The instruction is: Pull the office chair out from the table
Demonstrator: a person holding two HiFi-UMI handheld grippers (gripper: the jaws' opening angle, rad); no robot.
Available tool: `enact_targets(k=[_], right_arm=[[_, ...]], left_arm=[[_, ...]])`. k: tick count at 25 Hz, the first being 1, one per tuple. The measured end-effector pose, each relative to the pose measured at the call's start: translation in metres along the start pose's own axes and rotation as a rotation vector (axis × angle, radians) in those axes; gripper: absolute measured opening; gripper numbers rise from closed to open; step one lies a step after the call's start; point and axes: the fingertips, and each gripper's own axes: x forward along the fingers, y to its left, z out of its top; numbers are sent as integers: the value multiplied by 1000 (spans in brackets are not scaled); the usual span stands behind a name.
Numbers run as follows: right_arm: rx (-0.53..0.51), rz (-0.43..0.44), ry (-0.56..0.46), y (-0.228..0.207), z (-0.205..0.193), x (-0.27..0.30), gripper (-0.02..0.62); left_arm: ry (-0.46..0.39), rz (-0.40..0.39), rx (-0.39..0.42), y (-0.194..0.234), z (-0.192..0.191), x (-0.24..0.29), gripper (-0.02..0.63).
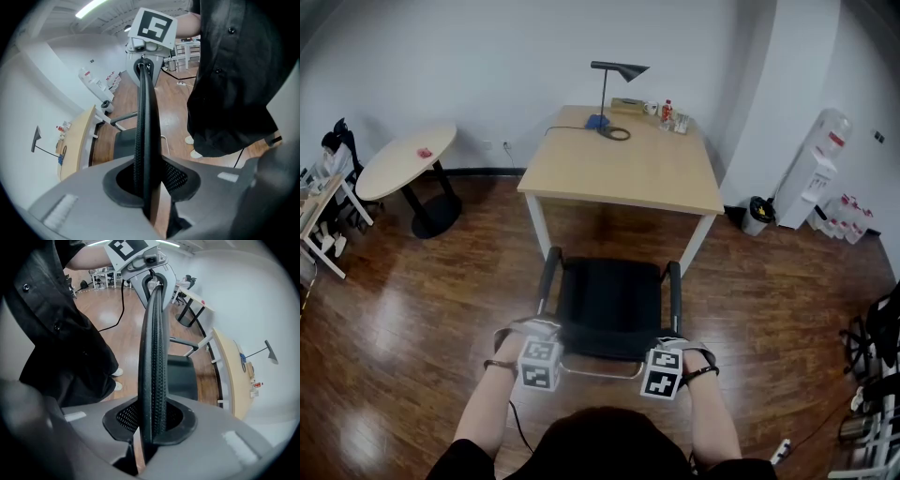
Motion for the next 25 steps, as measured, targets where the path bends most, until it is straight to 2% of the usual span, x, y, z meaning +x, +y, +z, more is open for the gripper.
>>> enact_targets(k=[9, 11, 12, 15, 16, 20, 22, 25], right_arm=[[41, 24, 25, 46, 1, -9, 83], [65, 6, 26, 48, 3, -10, 89], [77, -16, 21, 45, 4, -10, 97], [76, -117, -19, 38, 9, -12, 132], [71, -154, -39, 37, 10, -14, 119], [76, -322, -91, 29, 11, -33, 160], [98, -416, -105, 28, 14, -47, 172], [196, -550, -182, 30, 18, -69, 192]], left_arm=[[-15, -3, 19, -39, 8, -13, 91], [-34, 14, 11, -41, 8, -15, 92], [-48, 35, 8, -39, 9, -16, 98], [-103, 147, 0, -31, 11, -22, 189], [-122, 182, -2, -29, 12, -26, 189], [-117, 294, 12, -21, 9, -47, 195], [-131, 359, -31, -17, 9, -65, 209], [-243, 482, -169, -13, 14, -97, 206]])
